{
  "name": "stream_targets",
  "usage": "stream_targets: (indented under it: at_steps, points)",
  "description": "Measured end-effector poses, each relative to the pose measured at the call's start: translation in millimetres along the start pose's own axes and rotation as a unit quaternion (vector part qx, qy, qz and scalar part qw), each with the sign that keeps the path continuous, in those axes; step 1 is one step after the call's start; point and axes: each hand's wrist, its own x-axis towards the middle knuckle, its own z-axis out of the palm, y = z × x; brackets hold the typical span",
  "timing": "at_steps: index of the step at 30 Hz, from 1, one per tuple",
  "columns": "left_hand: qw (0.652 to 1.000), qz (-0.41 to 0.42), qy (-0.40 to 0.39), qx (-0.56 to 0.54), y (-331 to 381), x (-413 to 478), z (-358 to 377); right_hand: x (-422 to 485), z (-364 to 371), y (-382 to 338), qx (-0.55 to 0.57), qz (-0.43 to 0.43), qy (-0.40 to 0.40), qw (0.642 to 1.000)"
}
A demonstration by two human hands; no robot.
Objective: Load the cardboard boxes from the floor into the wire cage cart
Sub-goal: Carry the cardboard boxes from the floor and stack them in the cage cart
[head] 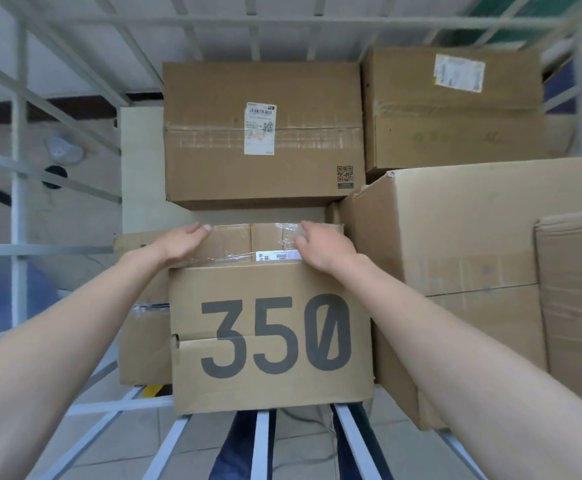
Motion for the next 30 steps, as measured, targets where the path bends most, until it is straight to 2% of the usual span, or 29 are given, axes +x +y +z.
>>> stream_targets:
  at_steps: [3, 7, 12, 16, 18, 22, 25, 27, 29, 30]
  points:
    - [0.994, 0.066, 0.082, -0.032, 34, -44, 10, -41, -15, -5, 0.043, -0.035, 0.056, 0.997]
    - [0.978, 0.150, 0.116, -0.086, 97, -132, 43, -126, -33, -2, 0.114, -0.089, 0.087, 0.986]
    - [0.958, 0.208, 0.086, -0.177, 189, -265, 88, -264, -73, 16, 0.187, -0.080, 0.113, 0.973]
    - [0.925, 0.227, 0.048, -0.301, 270, -374, 100, -371, -138, 22, 0.184, -0.101, 0.179, 0.961]
    - [0.914, 0.235, 0.037, -0.329, 309, -426, 98, -426, -183, 24, 0.188, -0.115, 0.219, 0.950]
    - [0.884, 0.299, 0.052, -0.357, 372, -519, 100, -543, -268, 31, 0.216, -0.181, 0.293, 0.914]
    - [0.840, 0.368, -0.002, -0.398, 414, -576, 109, -622, -311, 65, 0.202, -0.230, 0.381, 0.872]
    - [0.835, 0.378, -0.032, -0.399, 443, -600, 114, -653, -340, 112, 0.169, -0.184, 0.477, 0.843]
    - [0.838, 0.393, -0.018, -0.378, 467, -613, 123, -661, -369, 172, 0.147, -0.064, 0.556, 0.816]
    - [0.846, 0.391, -0.024, -0.362, 477, -619, 128, -659, -381, 204, 0.143, 0.009, 0.566, 0.812]
